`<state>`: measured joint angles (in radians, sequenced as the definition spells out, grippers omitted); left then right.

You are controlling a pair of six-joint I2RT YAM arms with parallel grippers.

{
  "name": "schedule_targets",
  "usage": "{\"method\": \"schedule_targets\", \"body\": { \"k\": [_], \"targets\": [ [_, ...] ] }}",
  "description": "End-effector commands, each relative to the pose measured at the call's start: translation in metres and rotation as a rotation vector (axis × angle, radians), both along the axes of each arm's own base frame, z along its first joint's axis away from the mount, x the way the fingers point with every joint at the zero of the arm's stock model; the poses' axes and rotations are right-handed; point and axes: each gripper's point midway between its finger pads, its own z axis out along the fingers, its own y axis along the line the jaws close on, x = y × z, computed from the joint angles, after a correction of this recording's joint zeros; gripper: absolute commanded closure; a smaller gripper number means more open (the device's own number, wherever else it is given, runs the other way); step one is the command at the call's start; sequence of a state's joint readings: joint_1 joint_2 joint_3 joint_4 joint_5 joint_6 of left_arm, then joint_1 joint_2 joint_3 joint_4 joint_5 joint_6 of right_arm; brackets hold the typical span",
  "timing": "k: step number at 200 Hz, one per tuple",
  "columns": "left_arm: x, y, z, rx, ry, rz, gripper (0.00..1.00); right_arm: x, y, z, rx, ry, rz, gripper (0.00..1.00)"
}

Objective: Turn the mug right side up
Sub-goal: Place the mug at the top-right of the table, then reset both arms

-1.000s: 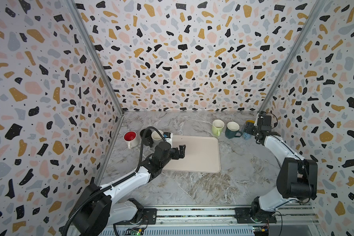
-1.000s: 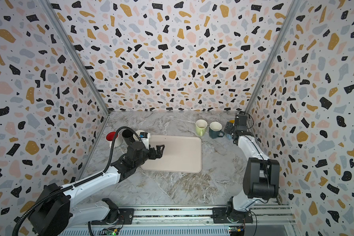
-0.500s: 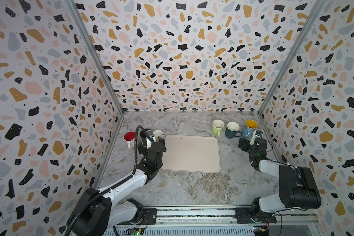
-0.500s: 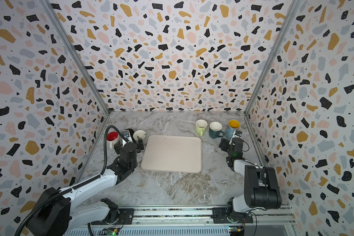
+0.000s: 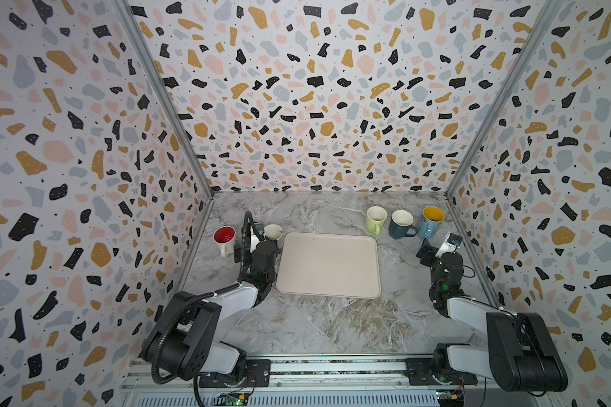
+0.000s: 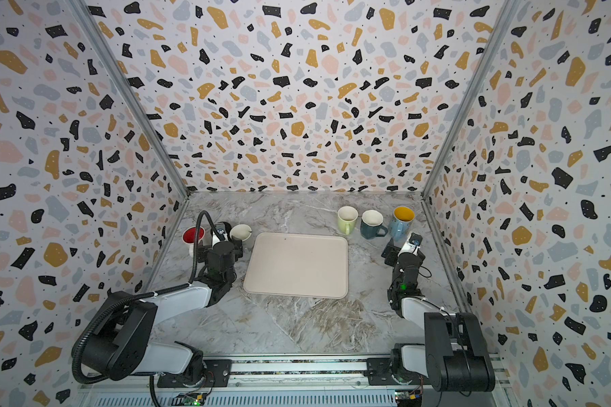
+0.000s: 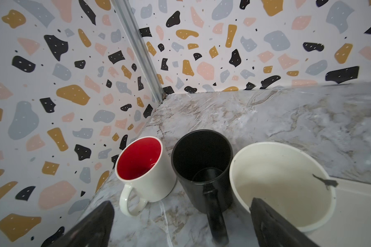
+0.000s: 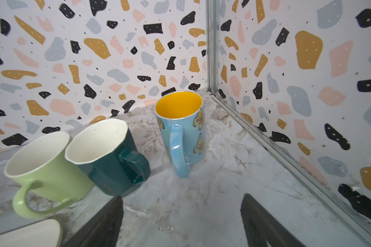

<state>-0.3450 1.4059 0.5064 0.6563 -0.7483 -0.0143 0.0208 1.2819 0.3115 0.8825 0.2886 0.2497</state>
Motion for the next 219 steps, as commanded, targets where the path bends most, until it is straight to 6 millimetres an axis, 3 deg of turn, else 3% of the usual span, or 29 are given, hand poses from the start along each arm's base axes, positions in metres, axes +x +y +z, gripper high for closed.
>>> {"method": "schedule_targets", "body": {
  "k": [1, 24, 58, 77, 109, 132, 171, 219],
  "targets": [
    [0.003, 0.005, 0.021, -0.044, -0.074, -0.003, 0.00, 0.001, -0.013, 0.005, -0.014, 0.020, -0.083, 0.13],
    [-0.015, 0.010, 0.027, -0.071, -0.147, -0.018, 0.00, -0.003, -0.015, -0.013, -0.041, 0.100, -0.131, 0.13],
    [-0.026, 0.018, 0.030, -0.062, -0.175, 0.003, 0.00, 0.016, -0.005, -0.039, -0.126, 0.196, -0.144, 0.13],
    [-0.027, 0.021, 0.030, -0.051, -0.165, 0.026, 0.00, 0.017, -0.007, -0.030, -0.140, 0.137, -0.145, 0.10],
    [-0.037, 0.027, 0.030, -0.052, -0.182, 0.042, 0.00, 0.026, -0.008, -0.040, -0.150, 0.192, -0.158, 0.10],
    [-0.046, 0.037, 0.009, -0.040, -0.162, 0.096, 0.00, 0.026, -0.007, -0.040, -0.152, 0.196, -0.164, 0.10],
    [-0.031, 0.035, -0.003, 0.025, -0.122, 0.102, 0.00, 0.018, -0.005, -0.033, -0.149, 0.143, -0.144, 0.10],
    [-0.025, 0.053, -0.013, -0.051, -0.134, 0.113, 0.00, 0.009, 0.004, -0.027, -0.162, 0.086, -0.093, 0.08]
  ]
}}
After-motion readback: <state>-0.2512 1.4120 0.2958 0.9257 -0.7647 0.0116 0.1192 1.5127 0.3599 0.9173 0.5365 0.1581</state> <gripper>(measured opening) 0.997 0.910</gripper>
